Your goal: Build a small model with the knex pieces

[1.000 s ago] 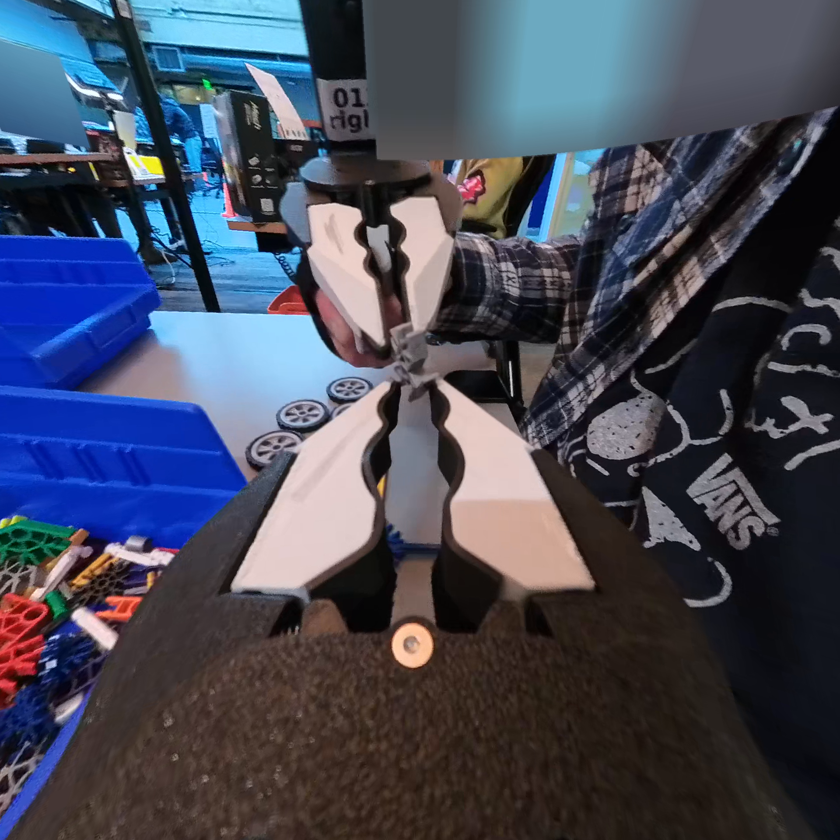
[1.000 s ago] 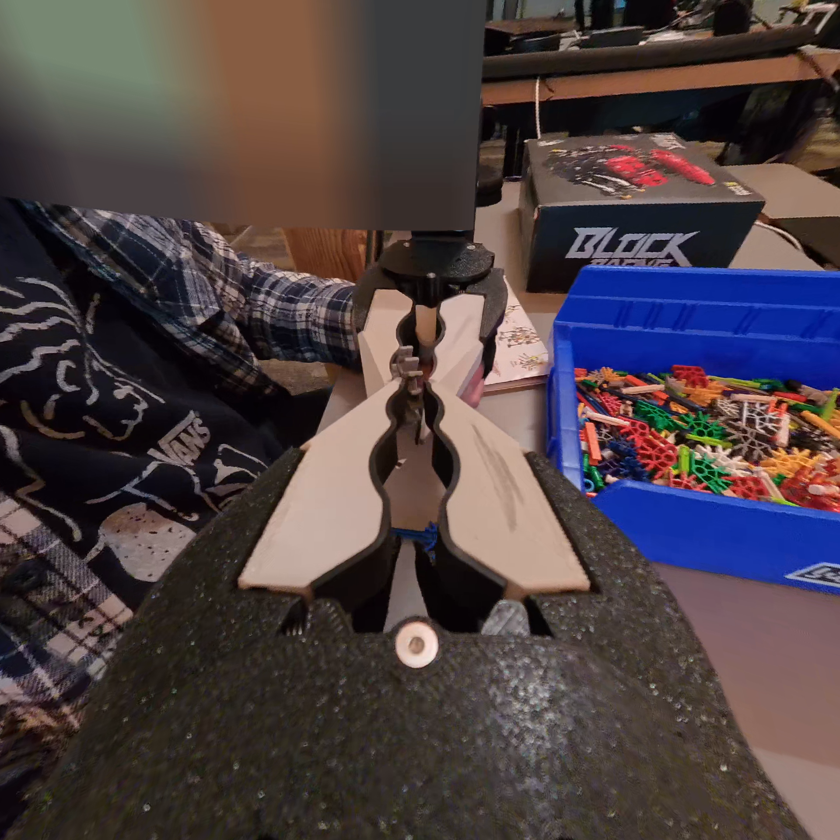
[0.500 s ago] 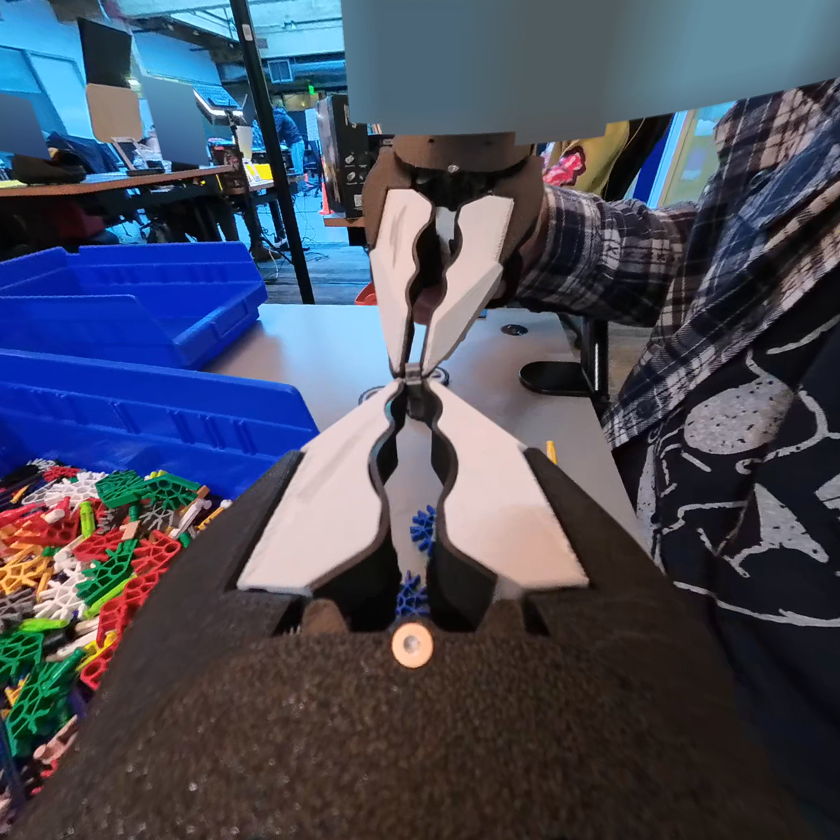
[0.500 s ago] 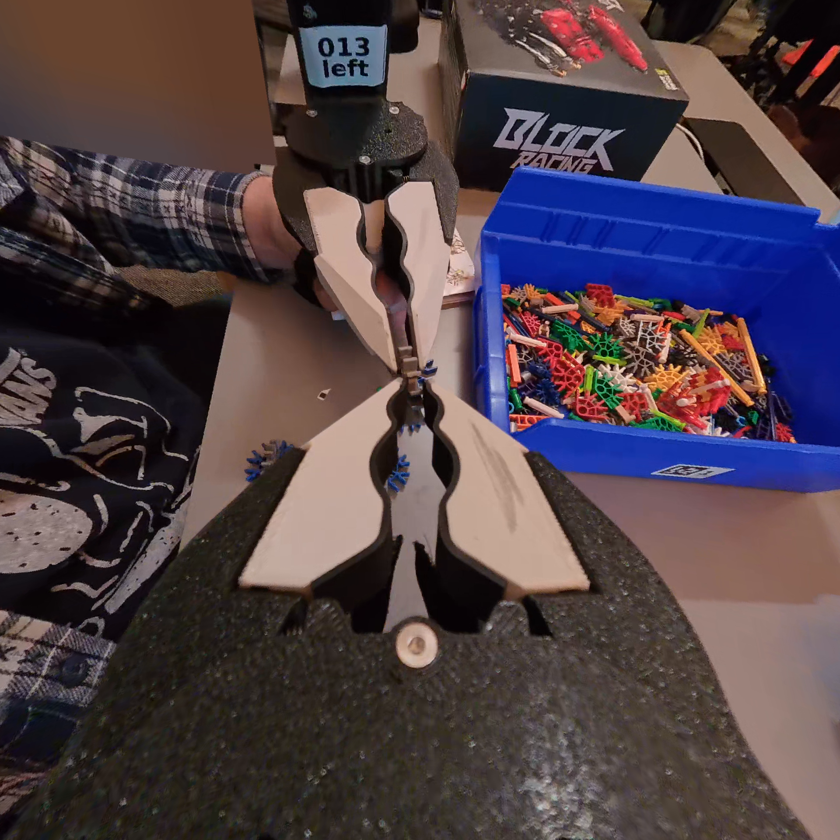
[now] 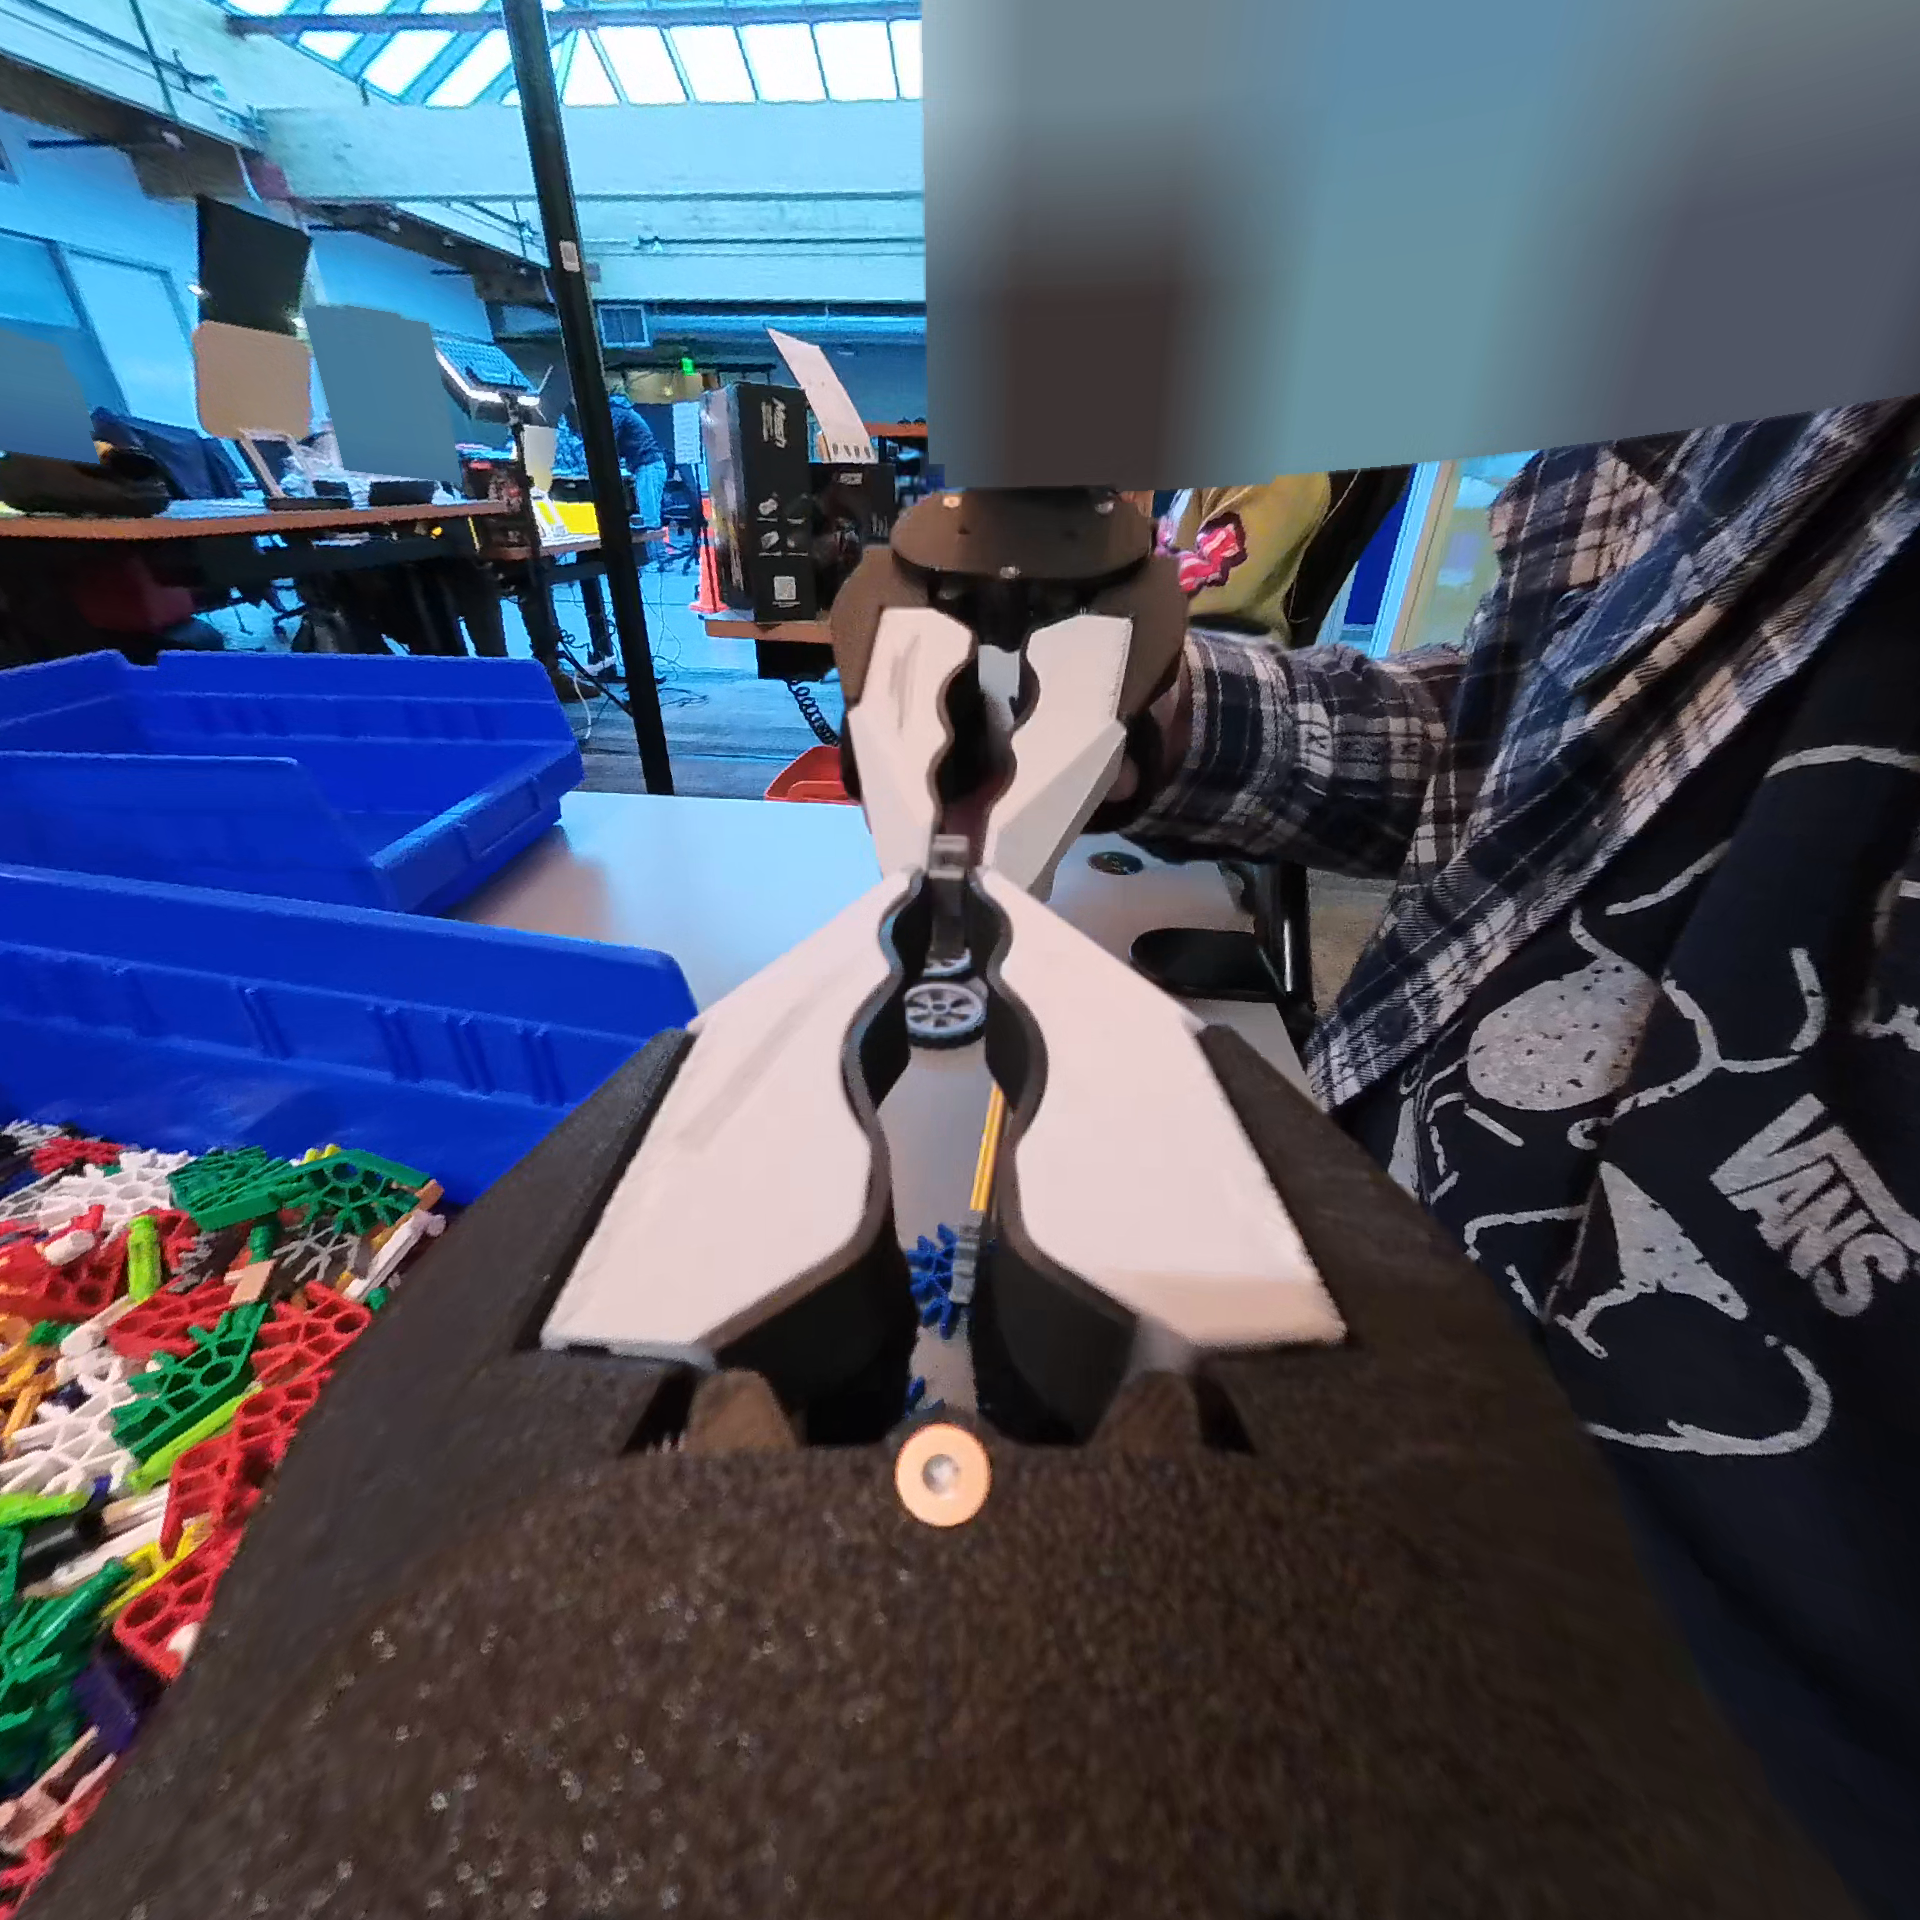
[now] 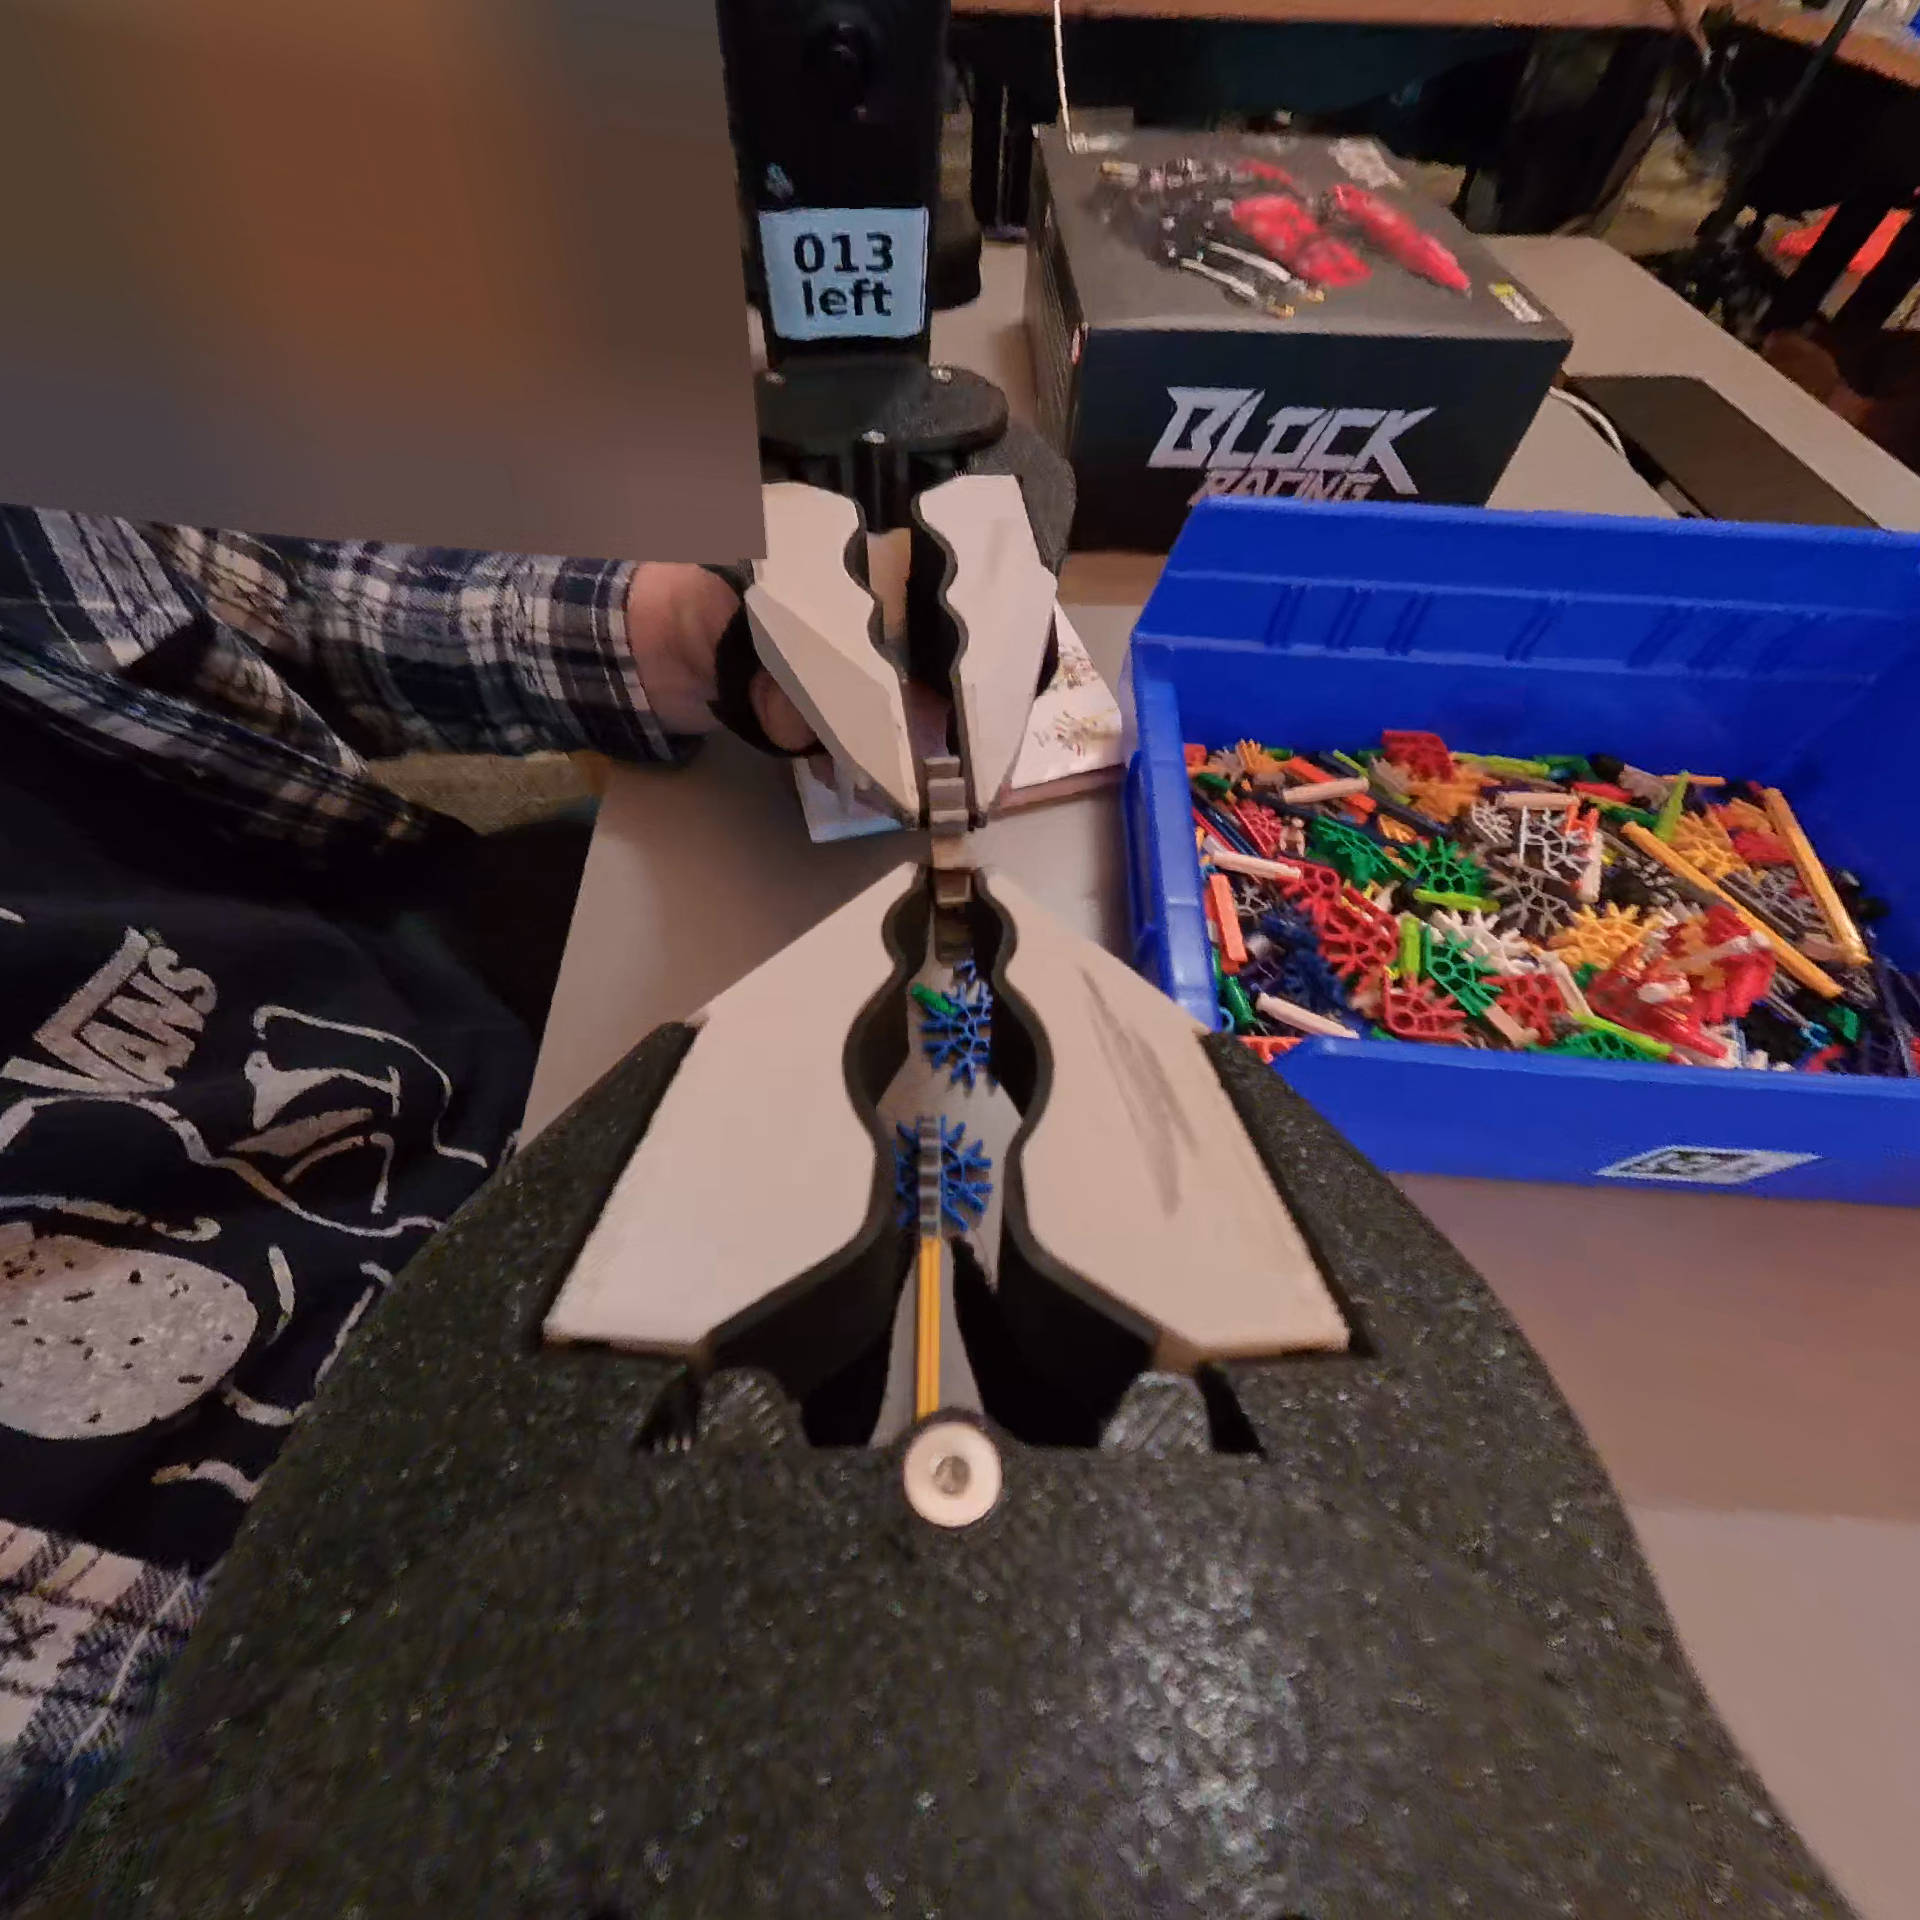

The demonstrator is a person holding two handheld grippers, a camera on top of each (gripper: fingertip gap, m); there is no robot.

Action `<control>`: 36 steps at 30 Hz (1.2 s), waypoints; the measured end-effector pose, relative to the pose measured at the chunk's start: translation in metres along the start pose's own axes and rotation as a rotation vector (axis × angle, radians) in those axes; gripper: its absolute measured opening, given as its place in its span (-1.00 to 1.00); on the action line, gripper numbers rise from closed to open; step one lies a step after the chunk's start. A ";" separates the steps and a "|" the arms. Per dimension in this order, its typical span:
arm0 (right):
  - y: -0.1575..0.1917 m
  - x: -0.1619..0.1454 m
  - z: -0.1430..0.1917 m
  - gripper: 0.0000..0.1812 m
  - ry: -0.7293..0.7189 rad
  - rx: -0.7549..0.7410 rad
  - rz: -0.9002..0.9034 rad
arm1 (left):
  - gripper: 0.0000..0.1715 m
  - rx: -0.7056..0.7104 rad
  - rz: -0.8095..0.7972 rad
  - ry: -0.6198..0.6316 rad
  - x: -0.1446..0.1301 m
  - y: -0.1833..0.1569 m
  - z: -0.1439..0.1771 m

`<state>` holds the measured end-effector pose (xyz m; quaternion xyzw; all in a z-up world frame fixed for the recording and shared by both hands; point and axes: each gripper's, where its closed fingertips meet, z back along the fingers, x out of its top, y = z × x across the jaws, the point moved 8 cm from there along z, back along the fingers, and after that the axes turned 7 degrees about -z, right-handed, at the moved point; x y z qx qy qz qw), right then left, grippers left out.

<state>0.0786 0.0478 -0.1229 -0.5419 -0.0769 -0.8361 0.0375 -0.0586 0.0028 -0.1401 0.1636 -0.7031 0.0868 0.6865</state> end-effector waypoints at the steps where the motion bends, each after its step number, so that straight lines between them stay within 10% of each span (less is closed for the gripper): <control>1: 0.000 0.000 -0.001 -0.94 -0.018 0.009 -0.009 | -0.95 -0.003 0.002 -0.001 0.001 0.001 0.001; 10: -0.011 -0.010 0.009 -0.95 0.049 -0.069 -0.010 | -0.65 0.164 -0.170 0.445 0.004 -0.002 0.021; 15: -0.013 -0.024 0.007 -0.94 0.064 -0.078 -0.024 | -0.57 0.226 -0.126 0.859 -0.030 -0.001 0.047; 21: -0.011 -0.032 0.001 -0.94 0.082 -0.075 -0.016 | -0.46 0.220 0.013 1.043 -0.069 -0.001 0.049; 36: -0.008 -0.035 0.002 -0.95 0.082 -0.060 0.006 | -0.70 0.039 -0.077 1.057 -0.072 0.000 0.049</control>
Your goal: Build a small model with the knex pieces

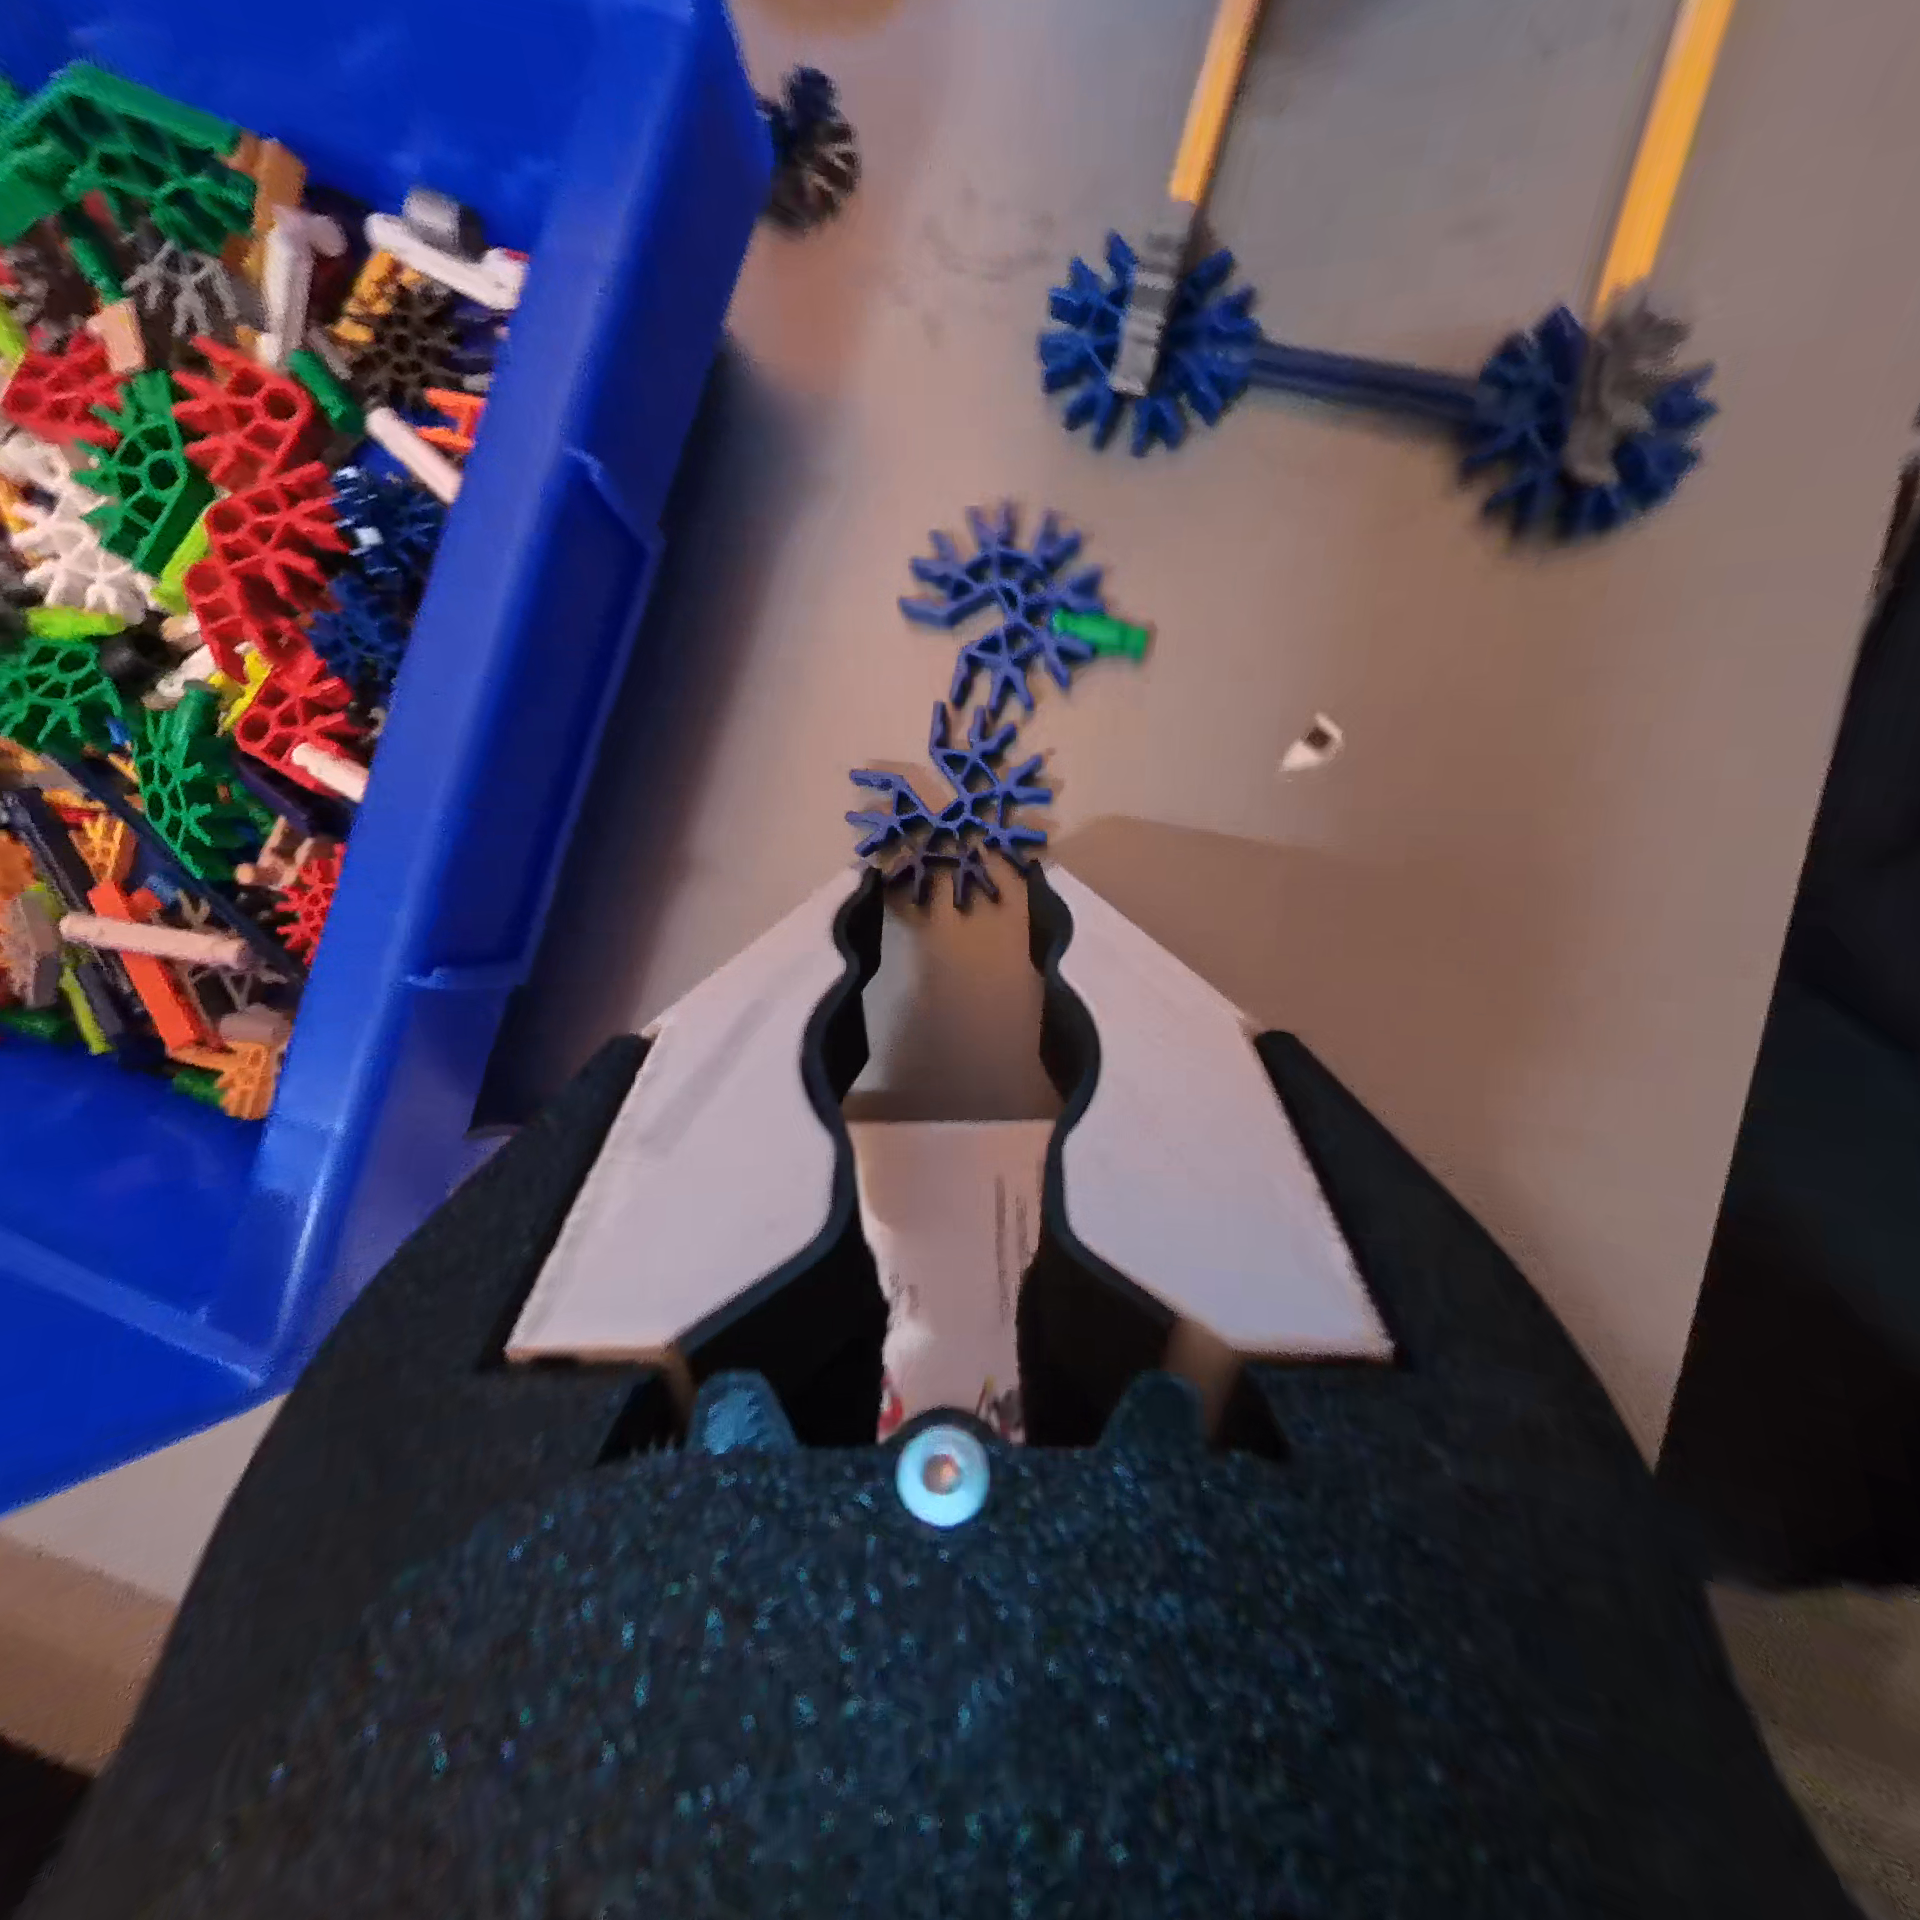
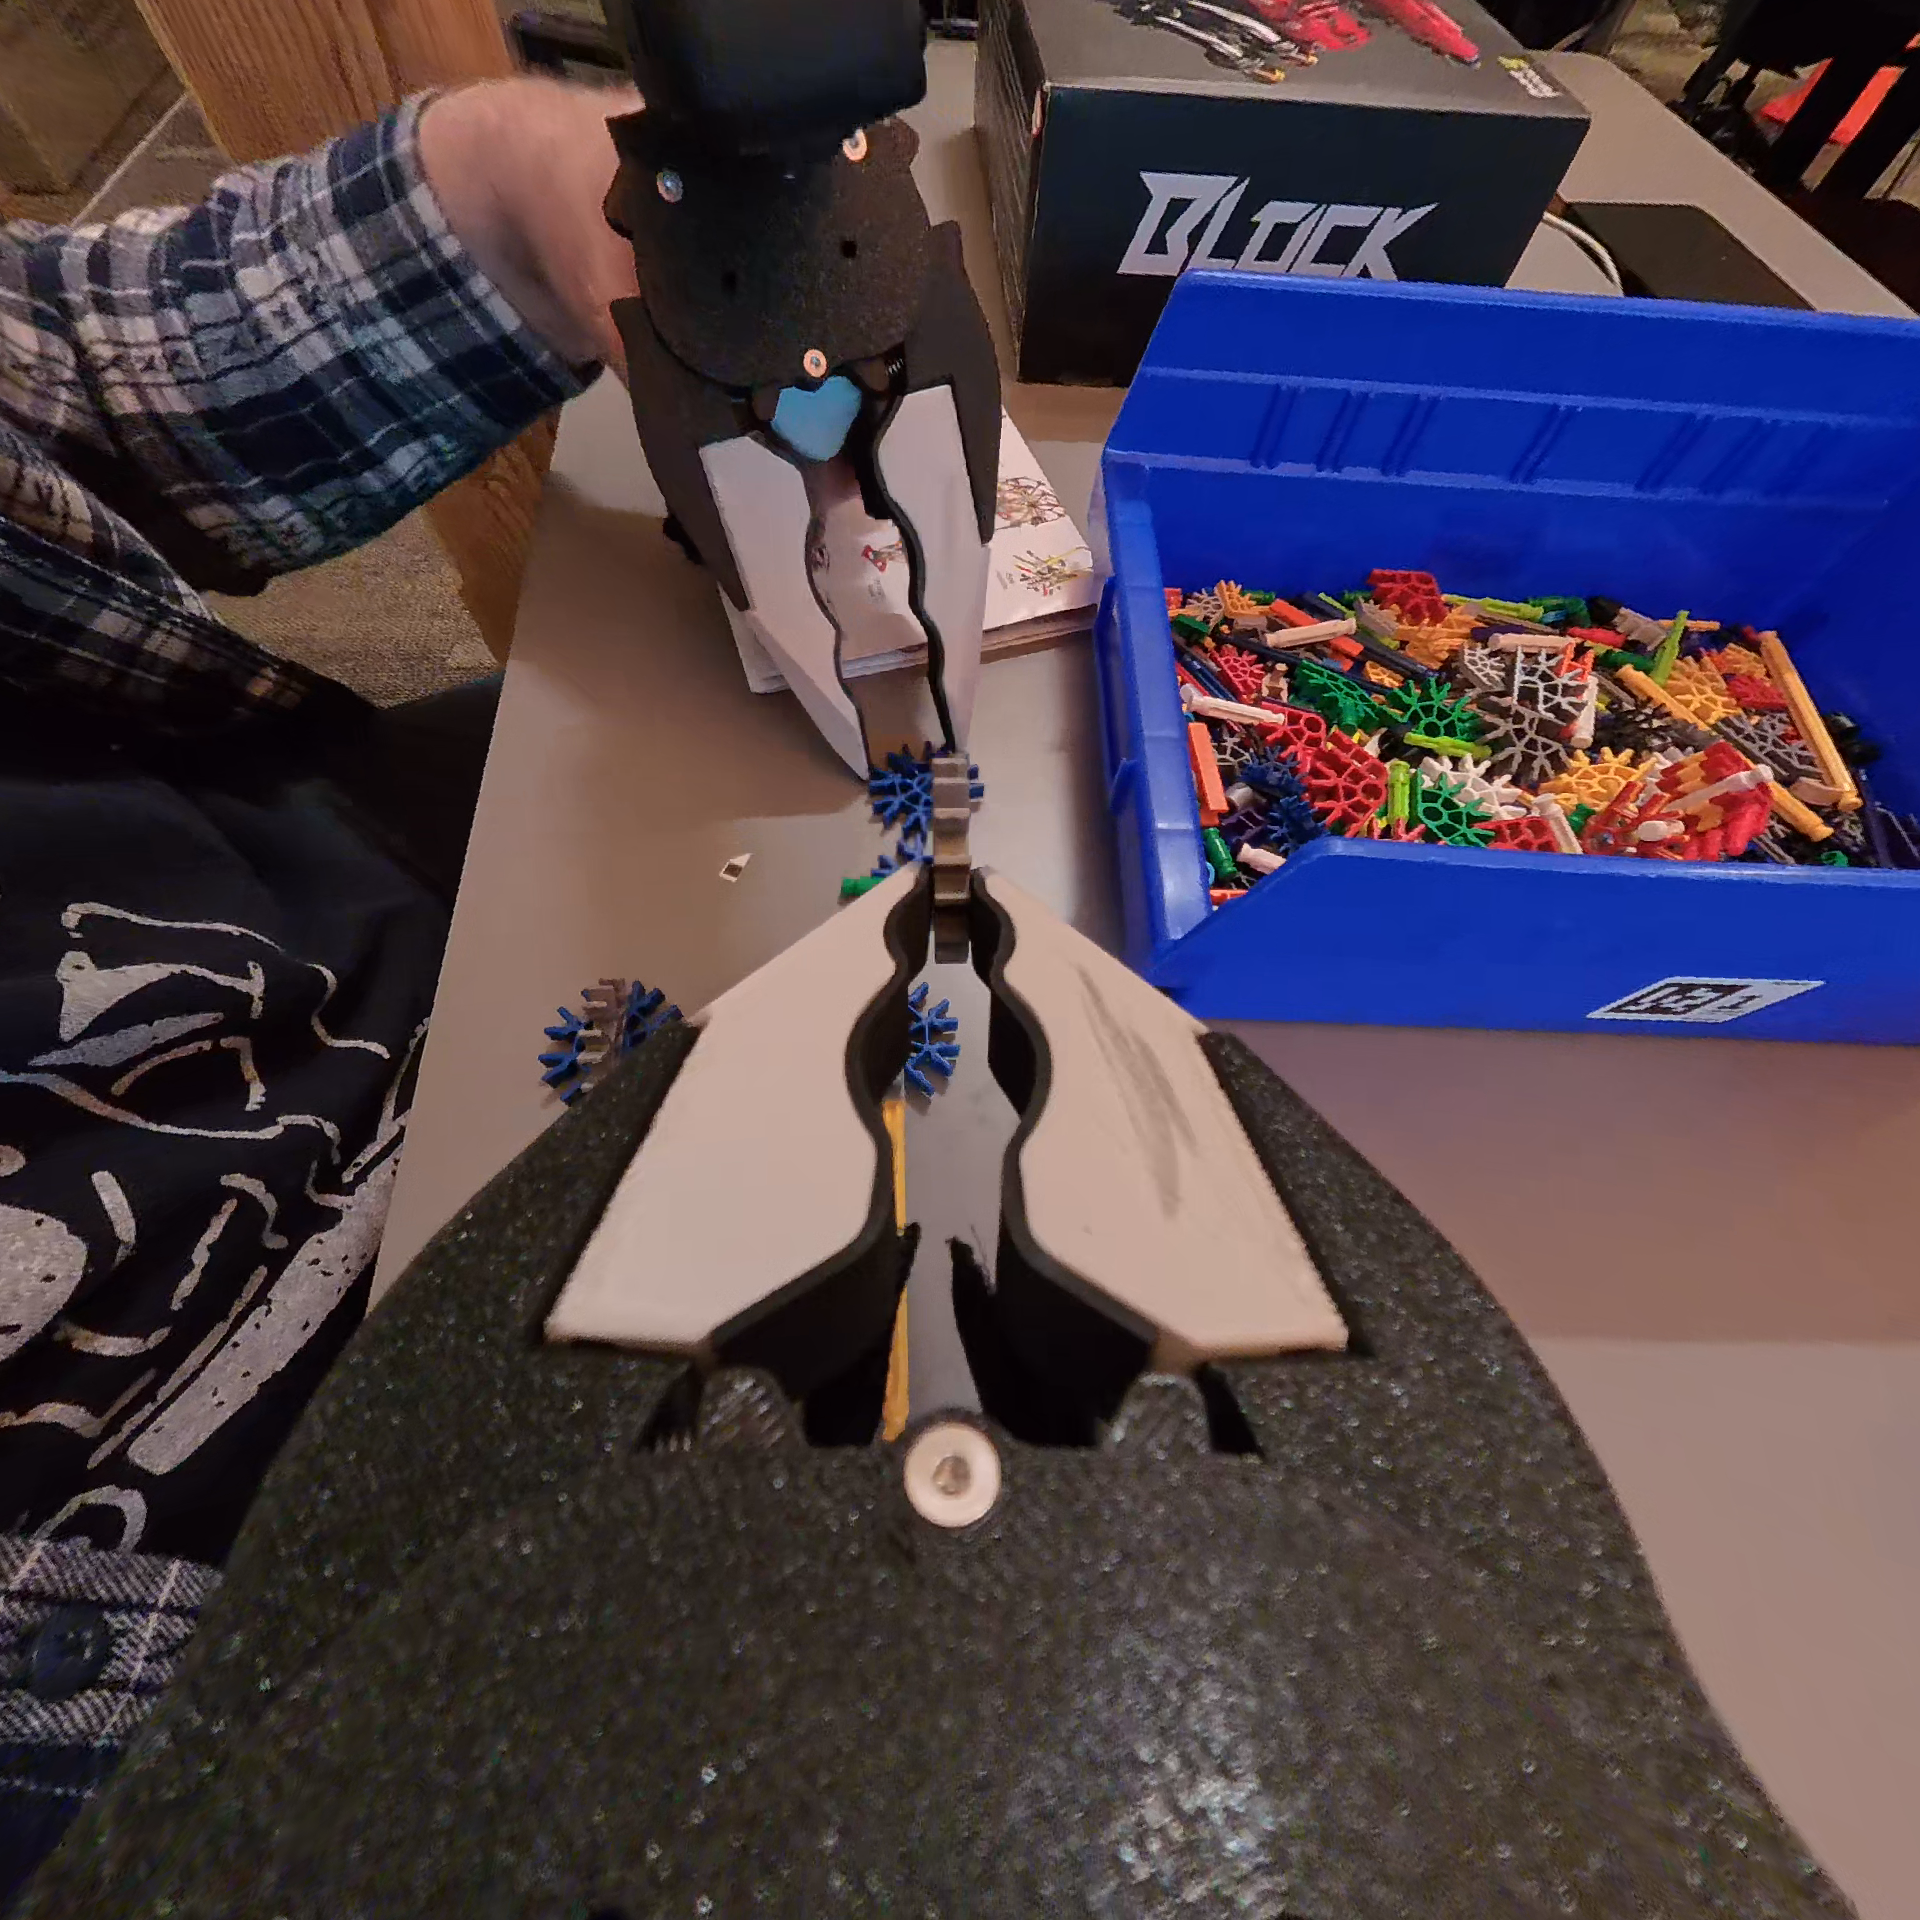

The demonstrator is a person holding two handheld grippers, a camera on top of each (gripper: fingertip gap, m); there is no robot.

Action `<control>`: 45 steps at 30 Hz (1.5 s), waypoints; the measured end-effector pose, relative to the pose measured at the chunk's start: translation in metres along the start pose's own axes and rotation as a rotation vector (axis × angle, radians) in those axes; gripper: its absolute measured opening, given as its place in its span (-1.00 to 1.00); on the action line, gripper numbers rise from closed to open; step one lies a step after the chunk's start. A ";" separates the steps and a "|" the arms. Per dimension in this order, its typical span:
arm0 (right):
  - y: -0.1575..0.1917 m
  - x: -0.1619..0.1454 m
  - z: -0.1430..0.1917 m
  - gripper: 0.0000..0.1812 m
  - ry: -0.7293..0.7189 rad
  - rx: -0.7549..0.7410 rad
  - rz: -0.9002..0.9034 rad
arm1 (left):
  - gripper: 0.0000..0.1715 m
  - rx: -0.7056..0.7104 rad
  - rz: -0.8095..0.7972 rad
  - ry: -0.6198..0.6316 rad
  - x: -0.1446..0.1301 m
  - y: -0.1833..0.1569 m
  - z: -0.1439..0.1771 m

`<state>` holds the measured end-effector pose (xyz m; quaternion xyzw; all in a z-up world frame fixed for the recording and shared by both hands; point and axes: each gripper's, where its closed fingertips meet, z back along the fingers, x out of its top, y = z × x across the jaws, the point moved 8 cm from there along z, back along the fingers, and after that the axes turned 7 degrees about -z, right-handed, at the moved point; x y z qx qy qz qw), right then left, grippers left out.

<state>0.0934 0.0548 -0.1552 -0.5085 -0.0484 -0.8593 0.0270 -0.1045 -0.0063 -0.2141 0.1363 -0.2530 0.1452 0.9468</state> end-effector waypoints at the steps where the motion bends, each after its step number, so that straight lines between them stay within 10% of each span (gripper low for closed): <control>1: 0.000 0.000 0.000 -0.94 0.000 0.002 0.002 | -0.69 -0.016 -0.035 0.016 -0.002 0.000 0.003; 10: 0.001 -0.002 -0.002 -0.94 0.013 0.001 0.015 | -0.33 -0.001 0.083 0.059 -0.006 -0.004 0.007; 45: 0.036 -0.003 -0.067 -0.94 0.209 0.314 -0.197 | -0.58 -0.026 0.149 -0.238 0.015 -0.057 0.039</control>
